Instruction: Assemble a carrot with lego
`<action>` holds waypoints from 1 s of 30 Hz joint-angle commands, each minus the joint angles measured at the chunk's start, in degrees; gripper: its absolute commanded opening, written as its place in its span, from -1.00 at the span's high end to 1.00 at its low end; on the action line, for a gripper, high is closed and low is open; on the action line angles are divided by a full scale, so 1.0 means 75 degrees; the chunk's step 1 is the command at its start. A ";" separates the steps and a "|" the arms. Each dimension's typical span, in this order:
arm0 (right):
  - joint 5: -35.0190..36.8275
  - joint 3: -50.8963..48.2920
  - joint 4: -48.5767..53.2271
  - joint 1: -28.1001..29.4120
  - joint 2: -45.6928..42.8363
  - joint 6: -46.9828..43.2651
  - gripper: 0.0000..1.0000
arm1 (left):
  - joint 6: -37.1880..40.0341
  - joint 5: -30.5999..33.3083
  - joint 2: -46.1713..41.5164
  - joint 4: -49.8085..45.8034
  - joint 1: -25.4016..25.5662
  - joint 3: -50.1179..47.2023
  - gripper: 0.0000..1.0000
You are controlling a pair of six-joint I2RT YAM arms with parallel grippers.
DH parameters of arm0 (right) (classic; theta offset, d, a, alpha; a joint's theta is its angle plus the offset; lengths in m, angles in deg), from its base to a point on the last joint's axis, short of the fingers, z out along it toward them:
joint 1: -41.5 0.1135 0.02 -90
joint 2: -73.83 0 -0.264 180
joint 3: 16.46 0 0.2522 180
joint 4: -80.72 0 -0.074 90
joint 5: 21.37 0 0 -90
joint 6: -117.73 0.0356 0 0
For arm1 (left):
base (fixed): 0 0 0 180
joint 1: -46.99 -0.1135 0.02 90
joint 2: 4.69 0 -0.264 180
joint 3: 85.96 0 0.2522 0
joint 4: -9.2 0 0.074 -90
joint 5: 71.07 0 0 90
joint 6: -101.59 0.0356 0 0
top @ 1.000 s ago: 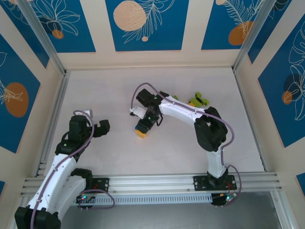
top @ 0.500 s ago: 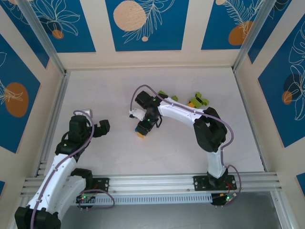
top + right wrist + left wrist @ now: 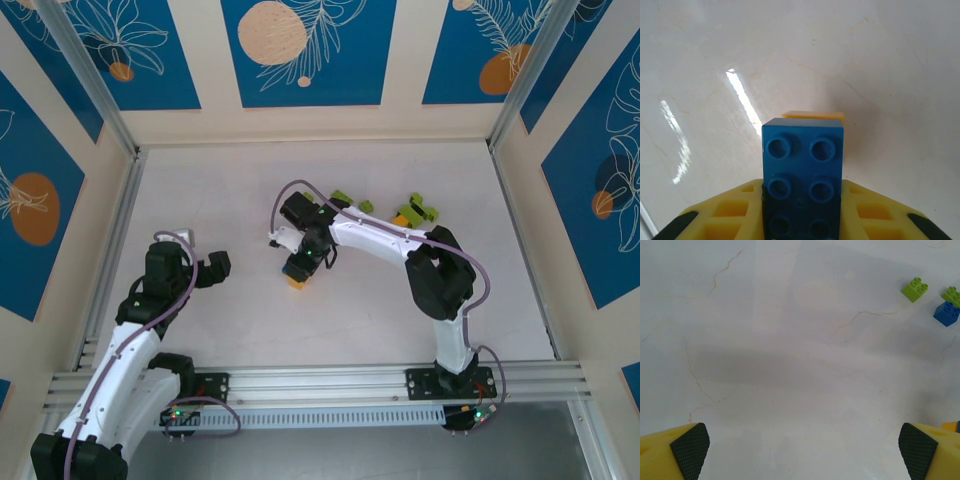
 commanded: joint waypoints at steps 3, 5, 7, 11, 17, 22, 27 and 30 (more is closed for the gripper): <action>0.0208 -0.0087 0.0319 0.0020 0.0127 0.0004 0.45 | 0.0095 -0.0195 -0.0021 0.0093 -0.0149 -0.0052 -1.00; 0.0147 -0.0098 0.0355 0.0031 0.0118 0.0002 0.45 | 0.0101 -0.0197 -0.0032 0.0086 -0.0146 -0.0055 -1.00; 0.0053 -0.0119 0.0359 0.0032 0.0154 0.0004 0.45 | 0.0084 -0.0200 -0.0033 0.0085 -0.0152 -0.0054 -1.00; 0.0060 -0.0138 0.0368 0.0091 0.0263 0.0093 0.46 | 0.0084 -0.0194 -0.0038 0.0070 -0.0159 -0.0053 -1.00; 0.0211 -0.0317 0.0316 0.0187 0.0411 0.0571 0.47 | 0.0086 -0.0195 -0.0043 0.0075 -0.0152 -0.0053 -1.00; 0.0255 -0.0698 0.0169 0.0223 0.0452 0.0879 0.47 | 0.0082 -0.0200 -0.0030 0.0084 -0.0157 -0.0070 -1.00; 0.0317 -0.0953 0.0085 0.0258 0.0567 0.0960 0.47 | 0.0085 -0.0206 -0.0033 0.0083 -0.0156 -0.0065 -1.00; 0.0477 -0.1013 0.0135 0.0278 0.0704 0.0952 0.48 | 0.0084 -0.0197 -0.0046 0.0092 -0.0165 -0.0082 -1.00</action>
